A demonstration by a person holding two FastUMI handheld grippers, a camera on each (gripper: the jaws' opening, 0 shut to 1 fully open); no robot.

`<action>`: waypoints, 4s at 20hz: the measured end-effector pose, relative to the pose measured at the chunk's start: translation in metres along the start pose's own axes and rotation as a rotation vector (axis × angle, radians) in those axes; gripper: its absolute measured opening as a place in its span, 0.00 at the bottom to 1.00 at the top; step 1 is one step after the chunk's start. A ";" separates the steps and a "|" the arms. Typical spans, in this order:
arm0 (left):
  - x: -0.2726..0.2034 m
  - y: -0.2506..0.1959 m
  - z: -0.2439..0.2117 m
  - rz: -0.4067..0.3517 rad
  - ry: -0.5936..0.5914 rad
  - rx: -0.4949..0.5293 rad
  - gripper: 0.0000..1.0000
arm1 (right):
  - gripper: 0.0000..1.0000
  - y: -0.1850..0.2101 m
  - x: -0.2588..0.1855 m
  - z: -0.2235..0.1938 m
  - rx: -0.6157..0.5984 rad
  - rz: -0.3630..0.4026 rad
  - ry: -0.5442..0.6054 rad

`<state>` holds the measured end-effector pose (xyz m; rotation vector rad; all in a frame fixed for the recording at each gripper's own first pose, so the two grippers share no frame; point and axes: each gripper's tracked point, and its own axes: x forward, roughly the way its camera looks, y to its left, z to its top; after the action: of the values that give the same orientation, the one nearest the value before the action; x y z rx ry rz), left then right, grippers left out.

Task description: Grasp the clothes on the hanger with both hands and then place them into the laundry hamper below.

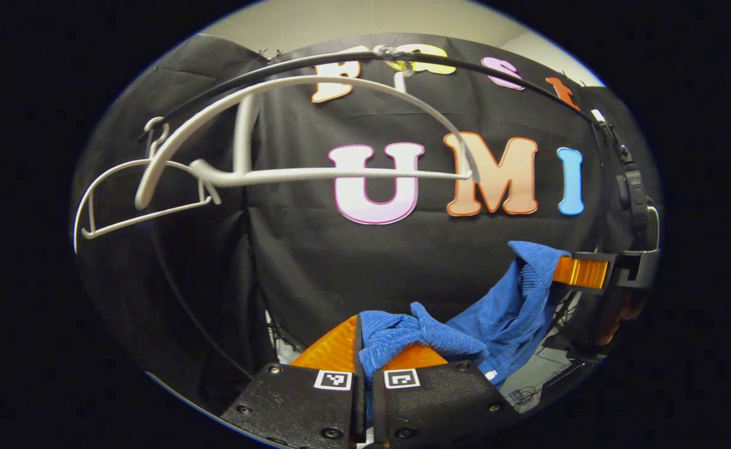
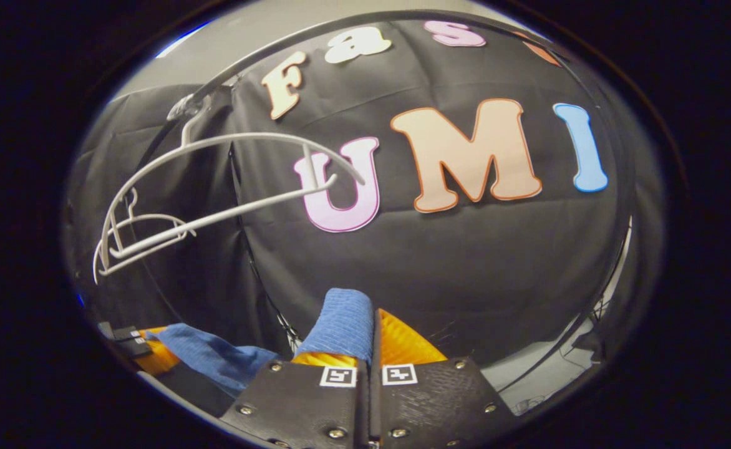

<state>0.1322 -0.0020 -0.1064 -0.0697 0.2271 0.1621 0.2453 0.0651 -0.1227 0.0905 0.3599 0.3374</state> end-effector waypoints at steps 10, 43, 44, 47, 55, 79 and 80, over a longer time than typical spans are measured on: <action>0.031 -0.083 0.051 -0.231 -0.076 -0.029 0.05 | 0.01 -0.016 -0.021 0.045 -0.044 -0.104 -0.057; 0.139 -0.089 -0.245 -0.279 0.440 0.047 0.05 | 0.02 -0.068 0.073 -0.256 0.098 -0.318 0.554; 0.138 -0.088 -0.258 -0.280 0.475 0.051 0.05 | 0.02 -0.070 0.071 -0.266 0.102 -0.326 0.575; 0.134 -0.089 -0.288 -0.290 0.571 0.062 0.06 | 0.02 -0.074 0.071 -0.291 0.118 -0.342 0.633; 0.132 -0.085 -0.331 -0.262 0.715 0.109 0.06 | 0.04 -0.079 0.063 -0.324 0.140 -0.381 0.707; -0.036 -0.051 -0.205 -0.068 0.520 0.044 0.99 | 1.00 -0.010 -0.088 -0.203 -0.025 -0.170 0.422; -0.047 -0.049 -0.199 -0.059 0.503 0.027 0.99 | 1.00 -0.007 -0.098 -0.203 -0.017 -0.167 0.408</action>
<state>0.0515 -0.0750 -0.2860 -0.0900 0.7281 0.0804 0.0880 0.0306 -0.2802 -0.0270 0.7639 0.1915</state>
